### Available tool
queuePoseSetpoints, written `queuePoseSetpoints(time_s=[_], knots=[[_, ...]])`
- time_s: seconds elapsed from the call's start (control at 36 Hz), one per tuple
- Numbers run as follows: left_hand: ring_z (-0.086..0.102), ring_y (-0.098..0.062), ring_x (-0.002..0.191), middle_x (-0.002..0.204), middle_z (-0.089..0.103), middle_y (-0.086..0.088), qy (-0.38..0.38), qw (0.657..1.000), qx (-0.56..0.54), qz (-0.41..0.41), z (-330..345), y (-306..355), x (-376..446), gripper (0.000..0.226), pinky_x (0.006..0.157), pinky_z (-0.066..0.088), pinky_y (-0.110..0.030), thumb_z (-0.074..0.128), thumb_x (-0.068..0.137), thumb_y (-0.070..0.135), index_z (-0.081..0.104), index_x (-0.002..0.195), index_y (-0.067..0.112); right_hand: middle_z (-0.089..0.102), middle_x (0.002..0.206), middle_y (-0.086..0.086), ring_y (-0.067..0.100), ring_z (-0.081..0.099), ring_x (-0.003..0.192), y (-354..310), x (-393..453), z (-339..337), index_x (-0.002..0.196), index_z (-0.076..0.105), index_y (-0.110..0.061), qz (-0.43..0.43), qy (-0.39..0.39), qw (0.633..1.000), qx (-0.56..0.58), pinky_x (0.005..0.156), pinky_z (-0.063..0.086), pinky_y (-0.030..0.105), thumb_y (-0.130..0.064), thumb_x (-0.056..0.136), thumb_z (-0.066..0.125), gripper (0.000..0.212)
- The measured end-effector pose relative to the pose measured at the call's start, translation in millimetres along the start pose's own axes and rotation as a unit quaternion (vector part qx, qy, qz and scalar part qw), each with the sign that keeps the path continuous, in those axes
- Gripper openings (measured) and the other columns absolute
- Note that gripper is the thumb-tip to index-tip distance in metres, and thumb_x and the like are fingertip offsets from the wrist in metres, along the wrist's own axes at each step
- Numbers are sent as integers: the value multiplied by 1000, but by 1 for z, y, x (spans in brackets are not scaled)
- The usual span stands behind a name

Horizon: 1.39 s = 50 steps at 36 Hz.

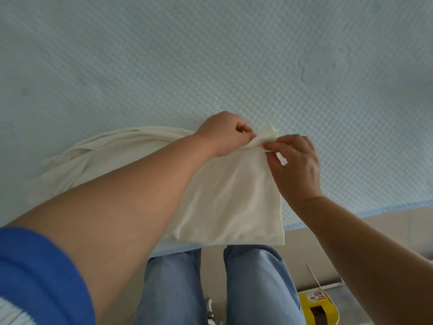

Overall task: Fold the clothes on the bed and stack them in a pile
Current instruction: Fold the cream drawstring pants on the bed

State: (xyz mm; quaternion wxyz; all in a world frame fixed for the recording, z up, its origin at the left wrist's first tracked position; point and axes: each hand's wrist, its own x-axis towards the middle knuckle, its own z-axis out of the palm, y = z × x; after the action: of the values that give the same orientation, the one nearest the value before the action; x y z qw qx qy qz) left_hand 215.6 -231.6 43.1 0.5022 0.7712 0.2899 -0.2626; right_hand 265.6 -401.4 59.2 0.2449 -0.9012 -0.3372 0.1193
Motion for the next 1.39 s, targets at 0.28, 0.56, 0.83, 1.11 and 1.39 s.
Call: queuePoseSetpoints(time_s=[0.28,0.56,0.83,1.11,1.39], knots=[[54,2,78,78,55,23,-66,992,88,69,17,2,-6,11,64,35,-16,64,83,34,63,75,42,70,84,9,25,67,76,2,-41,1,83,75,-4,-45,-12,999,23,78,47,21,2,71,76,13],[48,-1,70,78,49,15,75,997,-19,24,20,11,0,8,61,36,-16,45,96,22,51,90,22,69,80,7,26,64,75,-4,-68,8,82,75,-7,33,-47,998,33,75,45,24,1,70,78,15],[49,2,75,82,53,16,75,995,-66,23,-6,27,5,6,63,36,-7,55,90,22,58,86,25,64,86,2,10,47,87,-9,-42,-6,85,71,-8,119,-45,988,86,82,25,-4,-2,78,68,9],[55,-1,83,88,60,13,75,988,-134,-8,-11,18,-1,12,67,41,-15,60,88,23,61,79,30,67,79,10,29,62,97,-12,-39,-13,73,68,0,-17,3,997,75,85,44,30,9,70,68,10],[58,-12,89,96,62,4,105,992,-30,63,-12,4,-30,17,70,40,-12,72,74,23,60,85,28,56,88,-2,8,54,79,-32,-11,-27,81,67,-4,38,26,987,155,73,40,7,6,76,59,14]])
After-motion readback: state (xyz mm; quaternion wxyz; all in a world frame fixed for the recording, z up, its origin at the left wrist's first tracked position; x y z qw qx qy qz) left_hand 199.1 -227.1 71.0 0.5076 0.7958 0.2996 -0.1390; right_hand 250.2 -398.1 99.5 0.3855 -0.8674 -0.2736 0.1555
